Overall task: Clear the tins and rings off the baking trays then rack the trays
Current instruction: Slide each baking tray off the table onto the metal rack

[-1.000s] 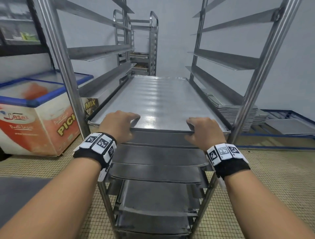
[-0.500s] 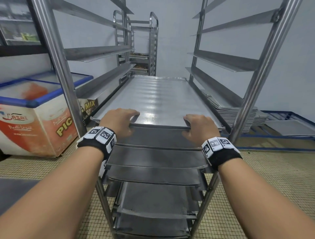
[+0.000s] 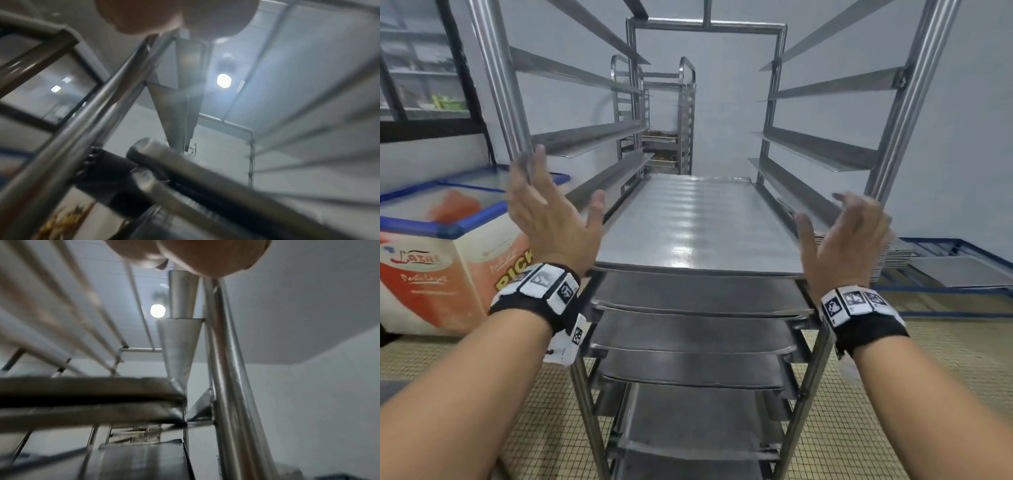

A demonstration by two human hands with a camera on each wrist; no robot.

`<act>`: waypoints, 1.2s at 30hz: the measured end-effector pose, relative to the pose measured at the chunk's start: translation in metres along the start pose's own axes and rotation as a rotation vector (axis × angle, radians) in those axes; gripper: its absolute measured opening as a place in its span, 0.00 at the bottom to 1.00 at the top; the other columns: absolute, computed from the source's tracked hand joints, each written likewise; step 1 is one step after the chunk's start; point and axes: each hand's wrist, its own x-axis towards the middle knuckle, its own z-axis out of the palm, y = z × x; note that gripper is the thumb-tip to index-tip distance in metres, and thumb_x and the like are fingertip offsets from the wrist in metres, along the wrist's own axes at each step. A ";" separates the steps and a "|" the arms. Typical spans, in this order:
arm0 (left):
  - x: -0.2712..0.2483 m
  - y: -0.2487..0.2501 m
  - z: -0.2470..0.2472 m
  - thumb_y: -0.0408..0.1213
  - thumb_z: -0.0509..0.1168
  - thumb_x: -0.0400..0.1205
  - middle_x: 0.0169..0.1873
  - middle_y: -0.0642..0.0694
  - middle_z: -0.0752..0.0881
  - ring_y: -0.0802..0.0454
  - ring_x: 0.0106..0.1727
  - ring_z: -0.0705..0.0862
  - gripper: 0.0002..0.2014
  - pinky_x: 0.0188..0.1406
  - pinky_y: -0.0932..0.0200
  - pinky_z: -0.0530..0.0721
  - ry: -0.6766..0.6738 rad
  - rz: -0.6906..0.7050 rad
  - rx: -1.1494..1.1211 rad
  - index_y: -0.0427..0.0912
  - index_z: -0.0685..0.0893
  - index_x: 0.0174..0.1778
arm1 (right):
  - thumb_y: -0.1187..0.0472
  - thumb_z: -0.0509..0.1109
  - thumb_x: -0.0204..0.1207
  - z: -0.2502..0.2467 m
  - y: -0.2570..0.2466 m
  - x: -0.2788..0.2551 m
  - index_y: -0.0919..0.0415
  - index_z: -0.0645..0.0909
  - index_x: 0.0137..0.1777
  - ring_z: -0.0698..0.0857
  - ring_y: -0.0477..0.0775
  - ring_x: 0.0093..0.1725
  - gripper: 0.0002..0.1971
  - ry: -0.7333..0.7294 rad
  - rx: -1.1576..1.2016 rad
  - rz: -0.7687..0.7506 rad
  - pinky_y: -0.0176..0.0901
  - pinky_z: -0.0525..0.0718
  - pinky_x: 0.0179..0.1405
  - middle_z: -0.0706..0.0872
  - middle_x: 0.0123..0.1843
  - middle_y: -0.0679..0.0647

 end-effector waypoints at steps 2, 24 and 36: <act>0.020 -0.005 -0.003 0.57 0.62 0.83 0.85 0.31 0.57 0.33 0.86 0.56 0.43 0.83 0.37 0.53 0.054 -0.268 -0.054 0.37 0.53 0.88 | 0.40 0.63 0.79 -0.008 0.006 0.019 0.60 0.67 0.75 0.71 0.62 0.69 0.32 0.071 0.013 0.272 0.56 0.67 0.69 0.72 0.70 0.62; 0.085 -0.054 0.077 0.42 0.59 0.83 0.55 0.24 0.82 0.27 0.53 0.81 0.19 0.46 0.38 0.75 0.121 -0.383 -0.204 0.27 0.74 0.59 | 0.60 0.63 0.82 0.077 0.032 0.071 0.72 0.71 0.60 0.77 0.61 0.36 0.15 0.078 0.265 0.540 0.46 0.72 0.35 0.78 0.40 0.62; 0.113 -0.058 0.150 0.38 0.62 0.85 0.52 0.25 0.83 0.32 0.49 0.80 0.16 0.43 0.47 0.70 0.106 -0.364 -0.233 0.26 0.75 0.58 | 0.58 0.62 0.80 0.156 0.044 0.100 0.70 0.70 0.57 0.81 0.69 0.38 0.15 0.131 0.239 0.525 0.58 0.81 0.35 0.79 0.40 0.66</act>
